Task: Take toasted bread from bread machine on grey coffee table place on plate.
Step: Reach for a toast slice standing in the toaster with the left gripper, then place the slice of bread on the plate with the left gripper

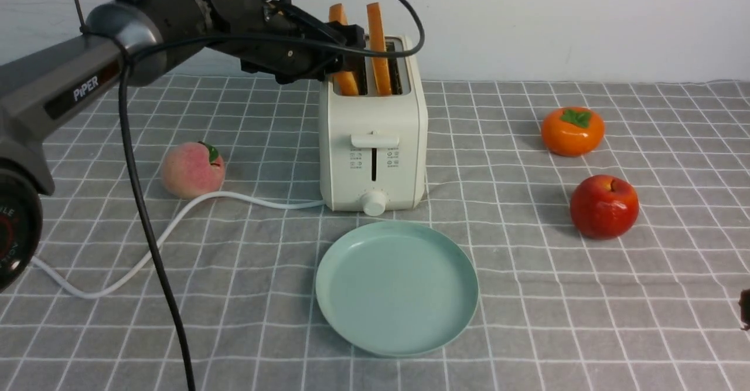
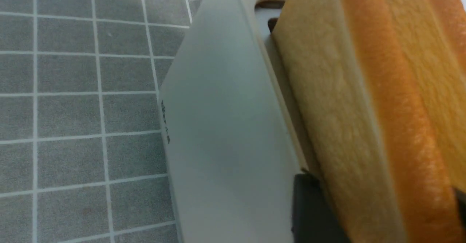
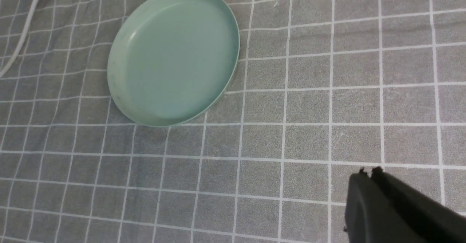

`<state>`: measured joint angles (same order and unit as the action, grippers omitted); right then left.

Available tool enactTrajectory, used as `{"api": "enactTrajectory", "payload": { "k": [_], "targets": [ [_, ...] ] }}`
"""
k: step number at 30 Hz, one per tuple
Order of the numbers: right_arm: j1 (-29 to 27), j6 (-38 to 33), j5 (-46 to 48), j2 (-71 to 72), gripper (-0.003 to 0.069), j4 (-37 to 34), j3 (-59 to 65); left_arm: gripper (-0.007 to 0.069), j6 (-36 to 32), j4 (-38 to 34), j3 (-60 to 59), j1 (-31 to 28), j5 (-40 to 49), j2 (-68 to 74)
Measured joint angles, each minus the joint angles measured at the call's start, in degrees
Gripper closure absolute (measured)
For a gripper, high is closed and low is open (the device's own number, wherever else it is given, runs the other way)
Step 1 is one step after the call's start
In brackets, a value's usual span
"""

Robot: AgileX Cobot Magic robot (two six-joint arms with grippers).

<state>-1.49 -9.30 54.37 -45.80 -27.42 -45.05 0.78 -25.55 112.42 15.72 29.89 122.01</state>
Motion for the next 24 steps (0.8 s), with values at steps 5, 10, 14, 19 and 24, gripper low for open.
{"api": "enactTrajectory", "payload": {
  "k": [5, 10, 14, 19, 24],
  "targets": [
    [0.0, 0.0, 0.0, 0.0, 0.0646, -0.2, 0.0, 0.0542, -0.1, 0.1, 0.7, 0.3, 1.8, -1.9],
    [0.0, 0.0, 0.0, 0.0, 0.0644, -0.2, 0.0, 0.0532, -0.1, 1.1, 1.2, 0.0, 5.7, -11.5],
    [0.0, 0.0, -0.7, 0.0, 0.0644, -0.2, 0.0, 0.0532, 0.1, 4.8, 1.8, 0.0, 15.5, -21.6],
    [0.0, 0.0, -1.1, 0.0, 0.0644, -0.2, 0.0, 0.0532, 0.3, 3.7, -2.6, 0.0, 23.9, -28.7],
    [0.0, 0.0, -1.2, 0.0, 0.0638, -0.2, 0.0, 0.0532, -10.0, -12.2, -26.9, 0.0, 22.3, -36.0]
  ]
}}
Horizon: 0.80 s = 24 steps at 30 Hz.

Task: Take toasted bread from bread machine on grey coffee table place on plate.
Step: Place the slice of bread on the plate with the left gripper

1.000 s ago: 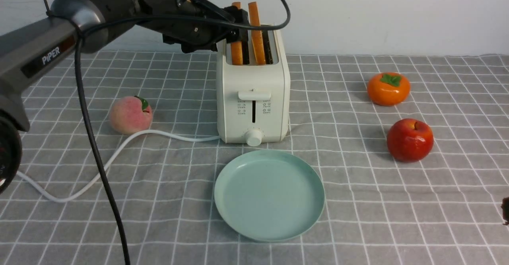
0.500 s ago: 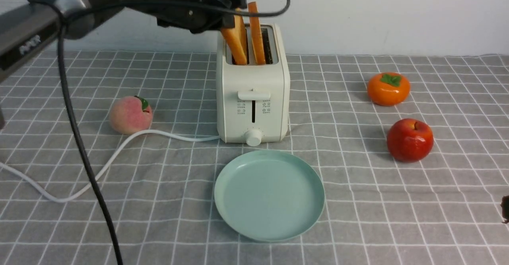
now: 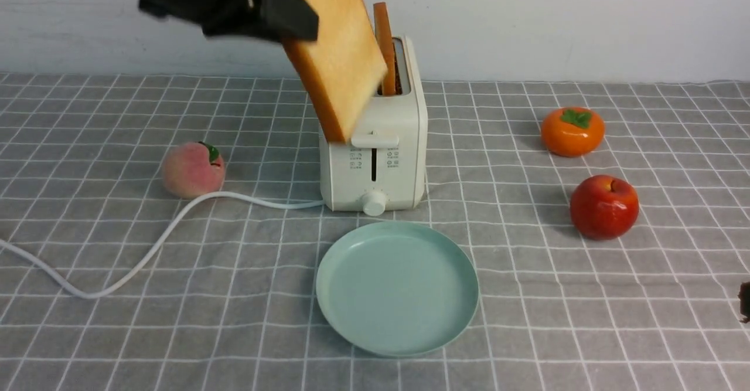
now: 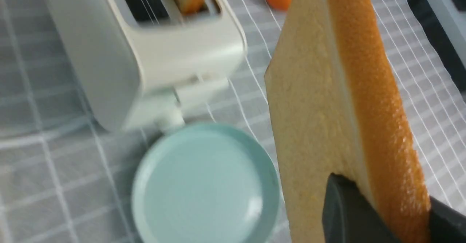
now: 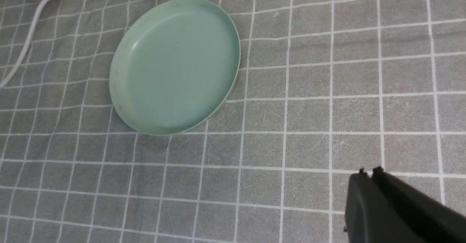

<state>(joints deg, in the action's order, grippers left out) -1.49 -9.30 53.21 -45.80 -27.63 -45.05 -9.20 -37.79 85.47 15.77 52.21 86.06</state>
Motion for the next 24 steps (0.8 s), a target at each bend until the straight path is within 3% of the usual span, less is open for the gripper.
{"api": "enactTrajectory", "payload": {
  "k": [2, 3, 6, 8, 12, 18, 24],
  "targets": [
    [0.0, 0.0, -0.1, 0.0, 0.0636, -0.1, 0.0, 0.0532, -5.0, -5.5, -7.1, 0.0, -1.8, -0.8],
    [0.0, 0.0, -0.3, 0.0, 0.0636, -0.2, 0.0, 0.0532, -12.6, -15.6, -15.2, 0.0, -5.1, -1.0],
    [0.0, 0.0, -0.9, 0.0, 0.0636, -0.2, 0.0, 0.0532, -24.2, -29.4, -24.8, 0.0, -9.7, -0.3],
    [0.0, 0.0, -1.0, 0.0, 0.0636, -0.2, 0.0, 0.0532, -32.6, -40.2, -29.8, 0.0, -13.6, 0.9],
    [0.0, 0.0, -1.2, 0.0, 0.0636, -0.2, 0.0, 0.0532, -43.1, -53.6, -33.8, 0.0, -17.8, 4.6],
    [0.0, 0.0, -1.2, 0.0, 0.0629, -0.2, 0.0, 0.0520, -48.1, -58.3, -34.6, 0.0, -17.5, 10.9],
    [0.0, 0.0, -2.1, 0.0, 0.0624, -0.2, 0.0, 0.0393, -48.3, -58.6, -34.6, 0.0, -16.1, 14.6]
  ]
}}
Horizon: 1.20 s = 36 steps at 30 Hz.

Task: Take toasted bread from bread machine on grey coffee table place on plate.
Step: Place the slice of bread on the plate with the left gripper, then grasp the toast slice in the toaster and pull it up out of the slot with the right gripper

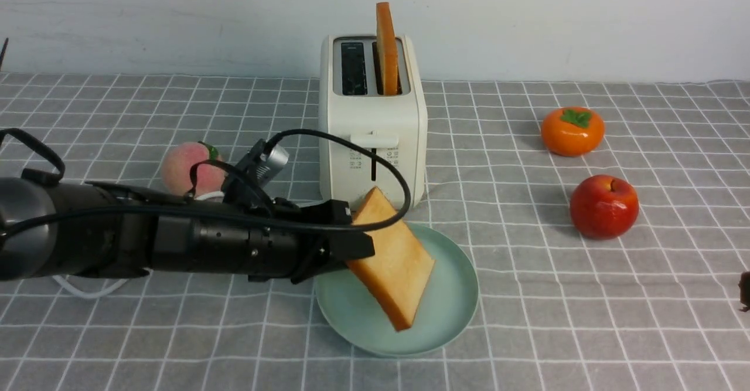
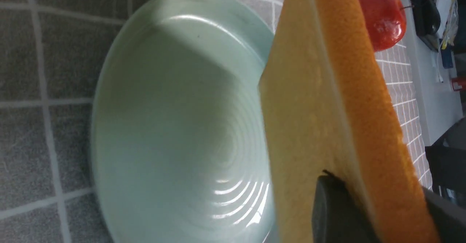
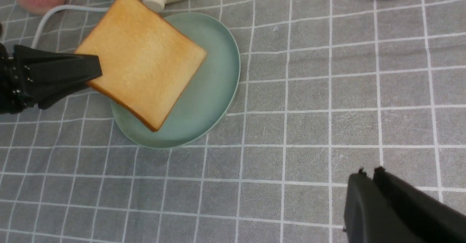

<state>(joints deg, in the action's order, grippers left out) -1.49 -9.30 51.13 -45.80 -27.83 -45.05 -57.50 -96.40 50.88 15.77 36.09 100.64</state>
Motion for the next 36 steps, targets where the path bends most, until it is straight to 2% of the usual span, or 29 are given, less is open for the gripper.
{"api": "enactTrajectory", "payload": {
  "k": [2, 4, 7, 9, 15, 16, 17, 19, 21, 26, 27, 28, 29, 31, 36],
  "targets": [
    [0.0, 0.0, -0.5, 0.0, 0.0623, 0.0, 0.0, 0.0335, 0.0, 0.4, 0.0, 0.0, 0.0, 0.7],
    [0.0, 0.0, -0.6, 0.0, 0.0622, 0.0, 0.0, 0.0313, 0.0, 1.4, 0.0, 0.0, 0.0, 0.9],
    [0.0, 0.0, -0.7, 0.0, 0.0621, 0.0, 0.0, 0.0296, 0.0, 5.4, 0.0, 0.0, -0.1, 0.6],
    [0.0, 0.0, -0.7, 0.0, 0.0618, 0.0, 0.0, 0.0293, 1.1, 11.7, 0.0, 0.0, -2.2, -0.5],
    [0.0, 0.0, -1.3, 0.0, 0.0617, -0.1, 0.0, 0.0291, 13.2, 29.5, 0.0, 0.0, -7.7, -5.5],
    [0.0, 0.0, -1.3, 0.0, 0.0617, 0.0, 0.0, 0.0291, 13.6, 30.1, 0.0, 0.0, -7.8, -5.5],
    [0.0, 0.0, -1.7, -0.4, 0.0615, -0.2, -0.4, 0.0291, 16.8, 34.2, 0.0, 0.0, -8.0, -7.7],
    [0.0, 0.0, -1.1, -1.9, 0.0615, -0.3, -2.4, 0.0293, 19.9, 38.0, 0.0, 0.0, -8.1, -10.0],
    [0.0, 0.0, -0.2, -3.5, 0.0615, -0.3, -4.3, 0.0300, 21.7, 39.9, 0.0, 0.0, -8.1, -11.3],
    [0.0, -0.1, 6.5, -13.0, 0.0615, -0.1, -15.0, 0.0418, 33.5, 46.8, 0.0, 0.0, -6.9, -18.6],
    [0.3, -0.1, 9.4, -16.6, 0.0615, 0.1, -19.8, 0.0509, 37.8, 50.8, 0.0, 0.0, -5.3, -21.8],
    [0.3, -0.1, 9.7, -17.0, 0.0615, 0.1, -19.8, 0.0520, 38.3, 51.4, 0.0, 0.0, -5.3, -21.8],
    [1.5, -0.1, 11.4, -20.1, 0.0615, 0.8, -23.9, 0.0607, 42.2, 55.3, 0.0, 0.0, -3.3, -24.8],
    [5.0, 0.1, 12.1, -25.1, 0.0615, 2.4, -29.1, 0.0638, 47.0, 61.6, 0.0, 0.0, -0.2, -29.1],
    [15.6, 6.0, 9.4, -34.7, 0.0602, 9.2, -39.1, 0.0638, 58.0, 73.8, -1.7, 0.0, 4.7, -38.7]
  ]
}}
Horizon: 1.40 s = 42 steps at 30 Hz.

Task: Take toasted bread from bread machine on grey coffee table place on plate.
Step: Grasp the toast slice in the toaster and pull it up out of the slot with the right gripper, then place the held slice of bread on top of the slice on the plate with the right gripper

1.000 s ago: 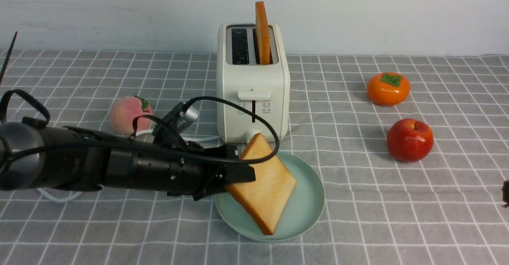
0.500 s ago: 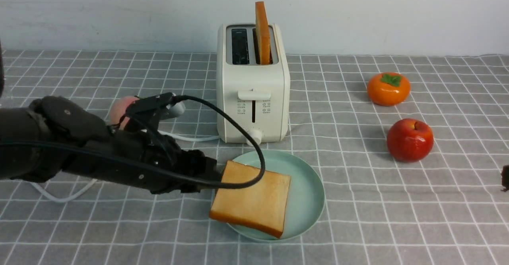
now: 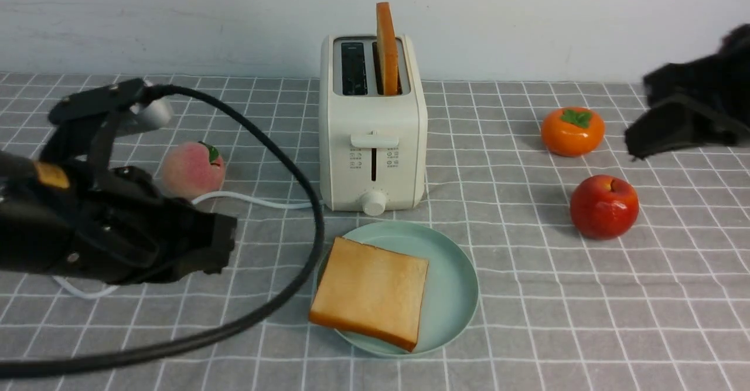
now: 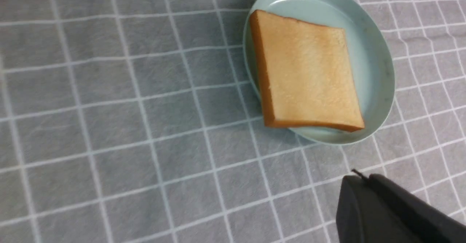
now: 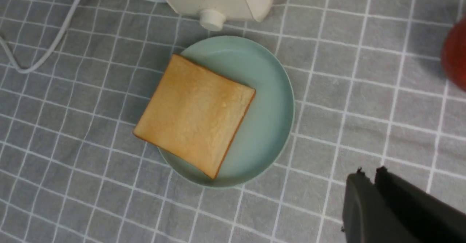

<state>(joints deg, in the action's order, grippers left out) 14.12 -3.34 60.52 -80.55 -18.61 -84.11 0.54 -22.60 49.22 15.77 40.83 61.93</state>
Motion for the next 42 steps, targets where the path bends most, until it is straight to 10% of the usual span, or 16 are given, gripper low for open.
{"api": "enactTrajectory", "payload": {
  "k": [19, 23, 29, 37, 42],
  "targets": [
    [13.1, 9.3, -23.3, -45.0, 0.0085, 17.5, -44.3, 0.0638, 11.5, 8.4, -16.9, 0.0, 6.9, -30.0],
    [13.1, 11.5, -27.7, -49.4, 0.0138, 20.2, -44.8, 0.0638, 11.8, 8.7, -17.0, 0.0, 9.6, -30.5],
    [13.1, 11.8, -29.4, -50.1, 0.0564, 22.4, -44.9, 0.0638, 12.0, 9.0, -17.0, 0.0, 10.5, -30.5],
    [13.1, 11.8, -26.0, -36.1, 0.0546, 23.1, -45.5, 0.0638, 12.0, 9.4, -17.0, 0.0, 10.5, -30.5],
    [13.1, 11.0, -8.2, -21.8, 0.0546, 22.1, -46.2, 0.0638, 12.0, 9.6, -17.0, 0.0, 10.5, -30.5]
  ]
}}
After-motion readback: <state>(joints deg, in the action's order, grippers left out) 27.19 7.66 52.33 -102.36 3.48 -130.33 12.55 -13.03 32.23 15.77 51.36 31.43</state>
